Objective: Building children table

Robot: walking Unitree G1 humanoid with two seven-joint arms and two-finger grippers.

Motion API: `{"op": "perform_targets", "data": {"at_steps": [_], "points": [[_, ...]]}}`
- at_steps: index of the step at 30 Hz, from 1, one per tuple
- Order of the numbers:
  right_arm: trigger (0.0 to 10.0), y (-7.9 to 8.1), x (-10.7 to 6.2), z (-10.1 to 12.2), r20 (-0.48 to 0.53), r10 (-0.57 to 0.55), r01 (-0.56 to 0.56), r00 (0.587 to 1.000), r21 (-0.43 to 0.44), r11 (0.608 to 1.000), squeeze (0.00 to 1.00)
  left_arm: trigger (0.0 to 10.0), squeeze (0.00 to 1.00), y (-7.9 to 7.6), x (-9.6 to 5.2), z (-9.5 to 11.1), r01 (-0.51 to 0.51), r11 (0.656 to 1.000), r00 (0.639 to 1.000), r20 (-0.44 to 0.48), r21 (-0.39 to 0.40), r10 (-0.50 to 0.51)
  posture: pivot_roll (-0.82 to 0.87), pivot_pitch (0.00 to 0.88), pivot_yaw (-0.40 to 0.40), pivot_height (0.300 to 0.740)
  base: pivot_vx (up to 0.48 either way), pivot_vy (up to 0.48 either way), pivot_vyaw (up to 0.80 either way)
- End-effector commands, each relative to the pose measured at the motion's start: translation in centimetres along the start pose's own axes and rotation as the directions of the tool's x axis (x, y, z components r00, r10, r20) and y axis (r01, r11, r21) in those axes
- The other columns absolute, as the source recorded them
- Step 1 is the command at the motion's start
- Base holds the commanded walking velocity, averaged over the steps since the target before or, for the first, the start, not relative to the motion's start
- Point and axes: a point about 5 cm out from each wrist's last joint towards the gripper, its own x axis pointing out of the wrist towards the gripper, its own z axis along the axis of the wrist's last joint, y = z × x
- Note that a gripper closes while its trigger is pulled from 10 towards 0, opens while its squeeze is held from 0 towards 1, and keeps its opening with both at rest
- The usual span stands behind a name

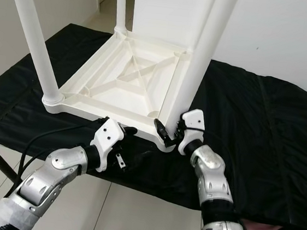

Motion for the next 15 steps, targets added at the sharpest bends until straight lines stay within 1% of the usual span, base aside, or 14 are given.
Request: {"op": "perform_targets", "data": {"at_steps": [1, 2, 4, 5, 9, 10, 13, 15], "points": [[10.0, 0.3, 0.5, -0.4, -0.032, 0.050, -0.050, 0.998, -0.005, 0.999, 0.00, 10.0, 0.00, -0.3, 0.1, 0.1, 0.043, 0.999, 0.999, -0.002, 0.003, -0.043, -0.04, 0.000, -0.057, 0.740, 0.000, 0.000, 0.00], [10.0, 0.2, 0.8, -0.4, -0.042, 0.066, -0.066, 0.997, -0.012, 0.998, 0.00, 10.0, 0.00, -0.3, 0.1, 0.1, 0.042, 0.999, 0.999, -0.001, 0.003, -0.042, -0.04, 0.000, -0.057, 0.740, 0.000, 0.000, 0.00], [10.0, 0.2, 0.8, -0.4, -0.042, 0.066, -0.066, 0.997, -0.012, 0.998, 0.00, 10.0, 0.00, -0.3, 0.1, 0.1, 0.042, 0.999, 0.999, -0.001, 0.003, -0.042, -0.04, 0.000, -0.057, 0.740, 0.000, 0.000, 0.00], [6.7, 0.2, 1.3, -1.0, -0.086, 0.097, -0.099, 0.992, -0.023, 0.995, 0.00, 10.0, 0.00, -0.3, 0.0, 0.2, 0.041, 0.999, 0.999, 0.000, 0.004, -0.041, -0.03, 0.000, -0.058, 0.740, 0.000, 0.000, 0.00], [6.7, 0.1, 1.5, -1.3, -0.107, 0.117, -0.120, 0.987, -0.021, 0.993, 0.00, 10.0, 0.00, -0.4, 0.0, 0.2, 0.041, 0.999, 0.999, 0.000, 0.005, -0.041, -0.03, 0.000, -0.058, 0.740, 0.000, 0.000, 0.00], [0.0, 0.1, 1.5, -1.7, -0.126, 0.124, -0.127, 0.984, -0.020, 0.992, 0.00, 10.0, 0.00, -0.4, 0.0, 0.2, 0.043, 0.999, 0.999, -0.001, 0.005, -0.043, -0.03, 0.000, -0.059, 0.740, 0.000, 0.000, 0.00], [0.0, -0.1, 1.4, -2.3, -0.142, 0.141, -0.141, 0.980, 0.009, 0.990, 0.00, 10.0, 0.00, -0.5, -0.1, 0.2, 0.047, 0.999, 0.999, -0.002, 0.005, -0.047, -0.03, 0.000, -0.059, 0.740, 0.000, 0.000, 0.00], [0.0, -0.2, 1.3, -2.4, -0.149, 0.141, -0.142, 0.979, 0.005, 0.990, 0.00, 10.0, 0.00, -0.5, -0.1, 0.2, 0.047, 0.999, 0.999, -0.002, 0.004, -0.047, -0.02, 0.000, -0.059, 0.740, 0.000, 0.000, 0.00]]}}
